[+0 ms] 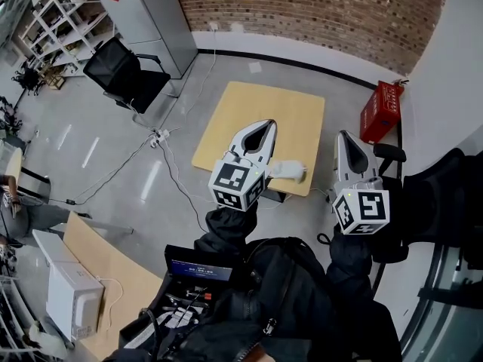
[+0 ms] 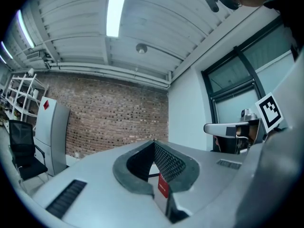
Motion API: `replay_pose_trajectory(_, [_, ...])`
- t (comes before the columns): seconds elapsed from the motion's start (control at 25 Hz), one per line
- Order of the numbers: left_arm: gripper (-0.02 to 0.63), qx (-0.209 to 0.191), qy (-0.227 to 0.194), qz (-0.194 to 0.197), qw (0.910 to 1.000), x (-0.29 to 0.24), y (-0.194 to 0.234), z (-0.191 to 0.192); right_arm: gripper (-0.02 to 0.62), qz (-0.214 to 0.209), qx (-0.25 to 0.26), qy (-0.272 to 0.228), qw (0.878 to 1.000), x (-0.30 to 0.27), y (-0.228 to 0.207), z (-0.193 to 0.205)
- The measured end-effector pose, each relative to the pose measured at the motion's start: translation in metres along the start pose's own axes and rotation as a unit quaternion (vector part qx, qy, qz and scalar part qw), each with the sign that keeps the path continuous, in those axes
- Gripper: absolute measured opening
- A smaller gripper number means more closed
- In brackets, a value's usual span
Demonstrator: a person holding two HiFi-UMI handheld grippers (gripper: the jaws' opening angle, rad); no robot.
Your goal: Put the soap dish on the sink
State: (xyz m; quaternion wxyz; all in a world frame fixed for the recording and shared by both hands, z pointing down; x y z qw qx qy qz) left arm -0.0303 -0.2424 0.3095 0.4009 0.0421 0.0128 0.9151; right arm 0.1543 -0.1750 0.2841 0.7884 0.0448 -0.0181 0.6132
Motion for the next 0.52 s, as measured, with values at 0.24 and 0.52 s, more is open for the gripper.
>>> replay_pose_trajectory(0.24, [0.002,0.0,0.003,-0.001,1.0,-0.0002,0.0018,0.0014,0.006,0.002,-0.004,-0.011,1.0,0.0014,-0.0031,-0.0003])
replay_pose_trajectory(0.52, [0.002,-0.007,-0.003,0.002,1.0,0.0013,0.0015,0.0,0.006,0.006,-0.004,-0.012,1.0,0.0043,-0.0034,-0.0027])
Point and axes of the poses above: the fingertips, and each gripper's own axes: x backward along the fingers, y to its left, z out of its underside, the point moved 5 cm from there along x, backward along the fingers
